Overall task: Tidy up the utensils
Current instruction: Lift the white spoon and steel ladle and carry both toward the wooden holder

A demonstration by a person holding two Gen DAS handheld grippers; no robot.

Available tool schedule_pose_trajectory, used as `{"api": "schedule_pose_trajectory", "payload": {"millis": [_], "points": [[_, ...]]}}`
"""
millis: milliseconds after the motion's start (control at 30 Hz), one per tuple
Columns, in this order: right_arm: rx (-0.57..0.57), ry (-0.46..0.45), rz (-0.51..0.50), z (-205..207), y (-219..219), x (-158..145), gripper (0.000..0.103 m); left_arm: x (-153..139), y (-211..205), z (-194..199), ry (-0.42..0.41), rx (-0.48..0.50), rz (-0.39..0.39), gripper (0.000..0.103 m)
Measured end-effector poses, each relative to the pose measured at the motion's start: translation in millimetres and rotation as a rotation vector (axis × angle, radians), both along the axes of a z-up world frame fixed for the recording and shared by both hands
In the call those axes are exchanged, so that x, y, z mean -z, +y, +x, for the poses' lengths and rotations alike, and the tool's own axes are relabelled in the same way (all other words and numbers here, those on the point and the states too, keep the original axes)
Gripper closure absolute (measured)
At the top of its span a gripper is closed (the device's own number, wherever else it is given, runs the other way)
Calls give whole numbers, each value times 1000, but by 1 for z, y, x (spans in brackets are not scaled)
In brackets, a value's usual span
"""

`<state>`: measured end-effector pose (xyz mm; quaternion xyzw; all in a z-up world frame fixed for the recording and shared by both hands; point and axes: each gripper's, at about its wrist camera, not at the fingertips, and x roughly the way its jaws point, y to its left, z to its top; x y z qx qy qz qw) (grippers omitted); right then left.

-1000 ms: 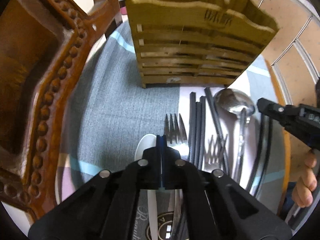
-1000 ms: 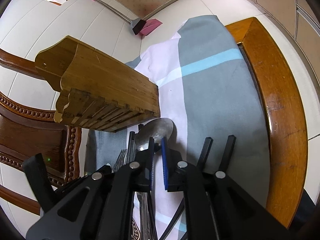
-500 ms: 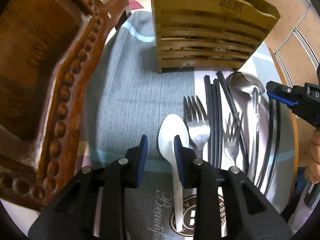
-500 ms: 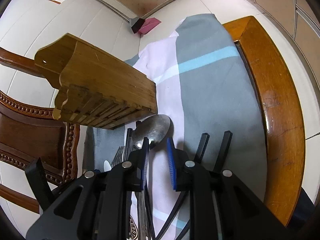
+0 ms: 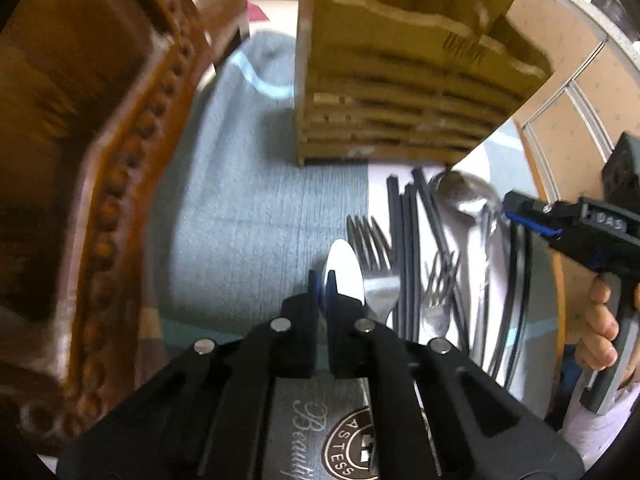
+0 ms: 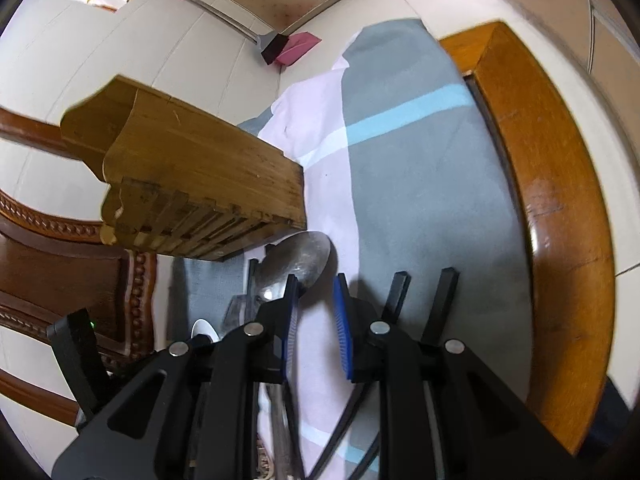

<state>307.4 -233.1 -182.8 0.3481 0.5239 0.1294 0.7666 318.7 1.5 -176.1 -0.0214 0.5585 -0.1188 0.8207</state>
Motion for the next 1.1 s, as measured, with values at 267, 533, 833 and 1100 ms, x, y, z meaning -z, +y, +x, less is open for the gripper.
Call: {"api": "schedule_pose_trajectory", "payload": {"millis": [267, 533, 833, 1100], "points": [[48, 31, 210, 8, -5, 22, 72, -35, 2, -16, -123, -14, 47, 99], [58, -31, 328, 9, -10, 25, 91, -50, 4, -30, -188, -33, 51, 99], [-42, -252, 197, -15, 11, -50, 99, -99, 12, -61, -364, -100, 77, 99], [-83, -653, -136, -57, 54, -150, 100, -152, 8, -86, -636, -186, 126, 99]]}}
